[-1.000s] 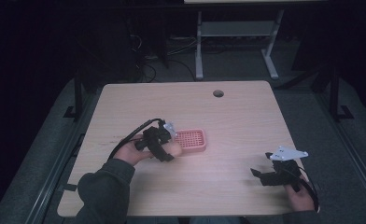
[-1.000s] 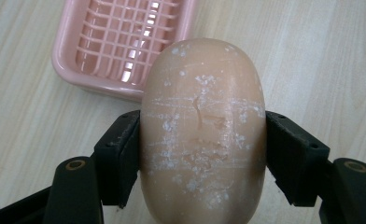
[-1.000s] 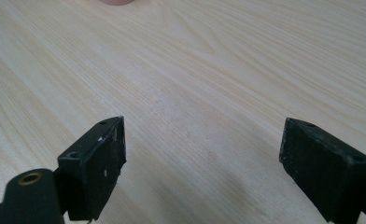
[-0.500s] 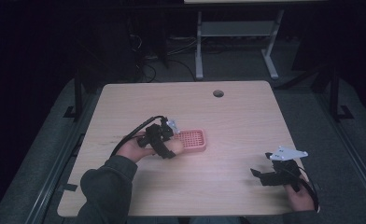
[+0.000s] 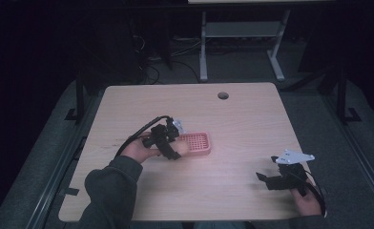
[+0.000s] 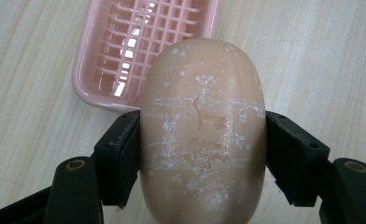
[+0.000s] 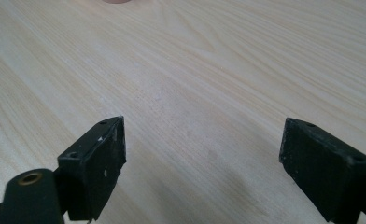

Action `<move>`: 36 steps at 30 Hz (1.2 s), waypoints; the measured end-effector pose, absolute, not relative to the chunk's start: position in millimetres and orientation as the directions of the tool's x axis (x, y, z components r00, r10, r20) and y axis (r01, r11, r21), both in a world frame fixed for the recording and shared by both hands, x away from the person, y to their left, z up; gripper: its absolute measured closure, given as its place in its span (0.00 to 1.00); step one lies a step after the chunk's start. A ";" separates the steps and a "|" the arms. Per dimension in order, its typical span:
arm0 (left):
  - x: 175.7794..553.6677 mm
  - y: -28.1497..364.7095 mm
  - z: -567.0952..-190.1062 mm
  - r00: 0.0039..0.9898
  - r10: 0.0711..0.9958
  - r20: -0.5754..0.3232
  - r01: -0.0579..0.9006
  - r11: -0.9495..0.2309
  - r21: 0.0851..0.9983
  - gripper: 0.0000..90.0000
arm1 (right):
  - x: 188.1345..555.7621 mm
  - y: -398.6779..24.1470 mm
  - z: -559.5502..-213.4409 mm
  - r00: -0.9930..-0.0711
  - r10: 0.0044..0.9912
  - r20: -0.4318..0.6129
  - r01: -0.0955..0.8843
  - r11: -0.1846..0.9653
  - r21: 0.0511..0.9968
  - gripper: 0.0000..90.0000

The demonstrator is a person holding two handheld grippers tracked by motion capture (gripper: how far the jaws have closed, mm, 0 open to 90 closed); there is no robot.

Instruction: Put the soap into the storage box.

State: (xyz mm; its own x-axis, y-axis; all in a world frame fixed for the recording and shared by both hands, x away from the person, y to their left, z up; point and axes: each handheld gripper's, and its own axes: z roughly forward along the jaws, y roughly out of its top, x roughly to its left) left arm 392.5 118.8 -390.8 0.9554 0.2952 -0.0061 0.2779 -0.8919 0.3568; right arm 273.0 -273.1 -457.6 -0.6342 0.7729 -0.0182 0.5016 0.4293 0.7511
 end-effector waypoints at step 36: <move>418.2 81.9 -389.1 0.965 0.261 0.011 0.240 -0.903 0.357 0.36 | 273.5 -273.4 -457.1 -0.637 0.771 -0.022 0.492 0.428 0.758 0.16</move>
